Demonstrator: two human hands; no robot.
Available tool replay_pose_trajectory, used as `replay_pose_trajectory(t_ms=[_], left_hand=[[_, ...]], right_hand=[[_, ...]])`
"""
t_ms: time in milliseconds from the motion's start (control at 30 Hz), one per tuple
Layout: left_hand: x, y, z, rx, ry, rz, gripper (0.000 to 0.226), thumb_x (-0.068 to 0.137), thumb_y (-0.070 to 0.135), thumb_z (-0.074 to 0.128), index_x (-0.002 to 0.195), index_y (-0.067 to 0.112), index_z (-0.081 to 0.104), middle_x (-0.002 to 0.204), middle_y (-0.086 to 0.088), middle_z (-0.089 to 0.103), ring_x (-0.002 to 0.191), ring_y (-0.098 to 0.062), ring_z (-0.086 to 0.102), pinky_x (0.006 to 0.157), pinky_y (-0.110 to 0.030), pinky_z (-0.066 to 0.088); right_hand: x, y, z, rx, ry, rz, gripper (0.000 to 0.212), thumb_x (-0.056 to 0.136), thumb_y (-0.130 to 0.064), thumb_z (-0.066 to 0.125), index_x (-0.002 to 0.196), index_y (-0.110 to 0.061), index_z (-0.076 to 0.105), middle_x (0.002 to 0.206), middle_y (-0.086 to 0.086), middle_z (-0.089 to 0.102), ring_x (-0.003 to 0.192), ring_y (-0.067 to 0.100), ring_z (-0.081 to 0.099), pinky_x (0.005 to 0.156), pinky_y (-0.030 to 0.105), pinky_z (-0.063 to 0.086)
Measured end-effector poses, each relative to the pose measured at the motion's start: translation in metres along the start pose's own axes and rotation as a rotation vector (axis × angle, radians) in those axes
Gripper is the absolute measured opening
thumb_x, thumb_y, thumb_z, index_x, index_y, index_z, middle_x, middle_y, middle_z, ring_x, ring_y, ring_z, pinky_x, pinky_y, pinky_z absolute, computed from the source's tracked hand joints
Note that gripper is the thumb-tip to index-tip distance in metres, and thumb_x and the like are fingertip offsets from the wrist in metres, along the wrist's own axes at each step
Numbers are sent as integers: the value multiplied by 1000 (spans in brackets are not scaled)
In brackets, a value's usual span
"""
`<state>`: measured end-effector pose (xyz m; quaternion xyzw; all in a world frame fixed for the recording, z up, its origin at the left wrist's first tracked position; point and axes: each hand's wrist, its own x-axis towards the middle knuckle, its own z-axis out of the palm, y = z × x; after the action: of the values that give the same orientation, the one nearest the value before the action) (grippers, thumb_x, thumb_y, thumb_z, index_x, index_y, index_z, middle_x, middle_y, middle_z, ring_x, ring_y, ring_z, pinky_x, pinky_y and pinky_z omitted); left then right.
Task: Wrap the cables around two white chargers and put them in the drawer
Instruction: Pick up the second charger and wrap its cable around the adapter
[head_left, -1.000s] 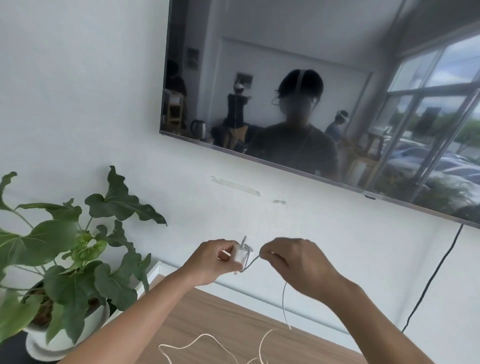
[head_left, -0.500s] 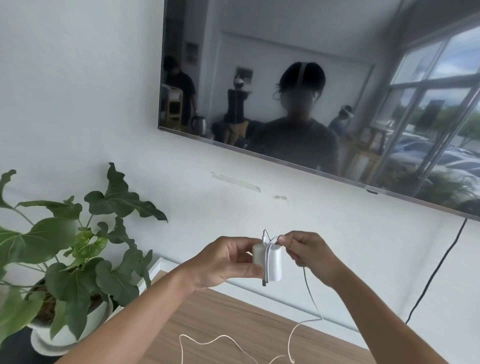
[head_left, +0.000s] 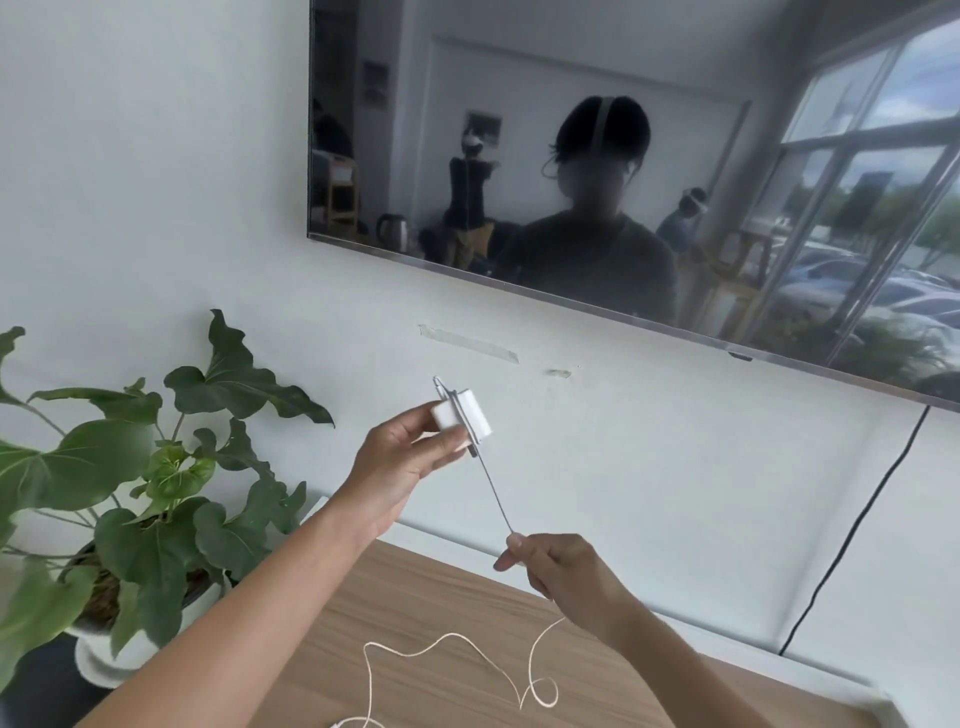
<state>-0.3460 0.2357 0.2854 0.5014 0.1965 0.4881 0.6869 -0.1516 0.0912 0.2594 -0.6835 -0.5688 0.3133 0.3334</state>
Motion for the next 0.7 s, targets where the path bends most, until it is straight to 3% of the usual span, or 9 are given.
replay_pose_trajectory(t_ms=[100, 167, 367, 533, 633, 700], left_hand=[[5, -3, -18, 99, 63, -17, 35, 82, 13, 83, 116, 11, 77, 108, -9, 76, 109, -33, 74, 106, -44, 55], [6, -7, -26, 183, 77, -29, 30, 87, 9, 80, 116, 14, 78, 108, -7, 76, 109, -31, 75, 106, -43, 55], [1, -18, -30, 475, -7, -43, 29, 88, 11, 81, 112, 26, 77, 101, -3, 80, 91, -13, 77, 98, -30, 55], [-2, -20, -23, 677, -125, -50, 23, 89, 19, 79, 109, 27, 76, 103, 2, 78, 90, -21, 74, 81, -31, 46], [-4, -18, -18, 765, -201, -65, 24, 87, 23, 80, 110, 30, 76, 101, 5, 78, 92, -21, 74, 78, -34, 46], [-5, -18, -15, 833, -278, -81, 25, 85, 28, 81, 109, 33, 75, 99, 5, 78, 92, -23, 74, 82, -38, 53]], right_hand=[[-17, -5, 4, -179, 2, -151, 48, 98, -58, 50, 88, -19, 75, 58, -2, 24, 57, 16, 24, 54, 26, 27], [-26, -9, 2, -291, 3, -299, 55, 100, -58, 46, 79, -9, 59, 61, 5, 25, 58, 17, 23, 55, 29, 27], [-34, -38, -13, -690, 61, -619, 42, 107, -39, 43, 72, -21, 31, 58, -1, 31, 58, 24, 30, 50, 37, 33], [-25, -57, -38, -750, 111, -716, 37, 108, -35, 43, 73, -21, 46, 62, -2, 41, 59, 22, 36, 53, 40, 40], [-16, -63, -47, -718, 159, -743, 29, 106, -36, 48, 91, -21, 67, 69, -6, 56, 62, 18, 49, 56, 38, 46], [-9, -68, -52, -686, 184, -756, 22, 104, -36, 53, 102, -25, 72, 78, -10, 66, 66, 14, 58, 60, 34, 51]])
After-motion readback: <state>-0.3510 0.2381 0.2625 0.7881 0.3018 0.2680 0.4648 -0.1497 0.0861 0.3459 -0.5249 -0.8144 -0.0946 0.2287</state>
